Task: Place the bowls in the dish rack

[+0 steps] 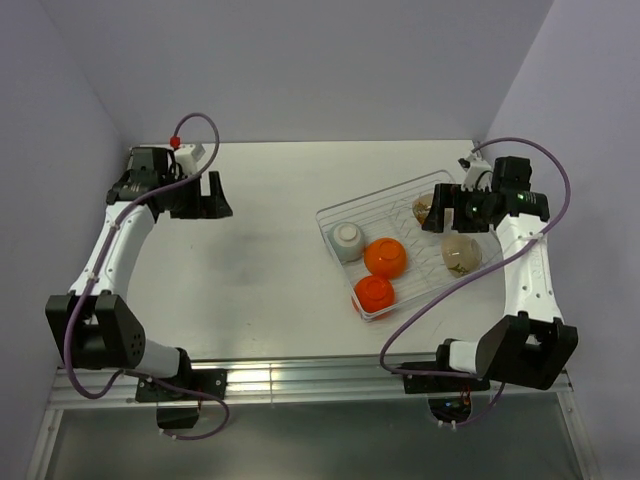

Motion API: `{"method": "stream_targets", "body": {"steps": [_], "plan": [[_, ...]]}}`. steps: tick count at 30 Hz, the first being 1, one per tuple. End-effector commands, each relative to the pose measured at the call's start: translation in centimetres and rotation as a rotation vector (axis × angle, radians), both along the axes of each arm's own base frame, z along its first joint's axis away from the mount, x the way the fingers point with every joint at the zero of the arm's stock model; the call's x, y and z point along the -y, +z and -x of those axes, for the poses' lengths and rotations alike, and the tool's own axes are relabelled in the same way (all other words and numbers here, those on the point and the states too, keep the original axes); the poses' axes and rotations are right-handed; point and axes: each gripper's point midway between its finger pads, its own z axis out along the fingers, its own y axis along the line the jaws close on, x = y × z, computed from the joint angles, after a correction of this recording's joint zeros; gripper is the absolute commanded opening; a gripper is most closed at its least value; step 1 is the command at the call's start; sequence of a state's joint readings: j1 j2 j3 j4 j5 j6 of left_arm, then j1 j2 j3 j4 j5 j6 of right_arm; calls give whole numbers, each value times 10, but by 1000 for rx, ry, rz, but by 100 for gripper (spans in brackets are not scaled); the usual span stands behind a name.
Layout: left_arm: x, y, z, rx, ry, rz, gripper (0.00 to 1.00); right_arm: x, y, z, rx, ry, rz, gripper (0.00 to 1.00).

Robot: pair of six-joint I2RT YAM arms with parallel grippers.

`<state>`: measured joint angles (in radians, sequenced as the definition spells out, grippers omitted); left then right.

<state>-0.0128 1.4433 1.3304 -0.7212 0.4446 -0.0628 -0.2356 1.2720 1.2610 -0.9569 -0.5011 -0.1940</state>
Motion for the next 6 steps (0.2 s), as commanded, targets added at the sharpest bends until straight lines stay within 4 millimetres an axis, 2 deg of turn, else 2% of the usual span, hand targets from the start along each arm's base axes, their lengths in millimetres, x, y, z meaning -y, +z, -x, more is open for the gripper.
{"method": "stream_targets", "body": {"steps": [1, 3, 6], "plan": [[-9, 13, 7, 85, 1, -63, 100, -12, 20, -5, 87, 37, -53, 100], [-9, 11, 13, 93, -3, -59, 100, -13, 19, -2, 79, 43, -55, 100], [-10, 19, 14, 139, 4, -59, 100, -13, 18, 1, 82, 51, -44, 100]]}}
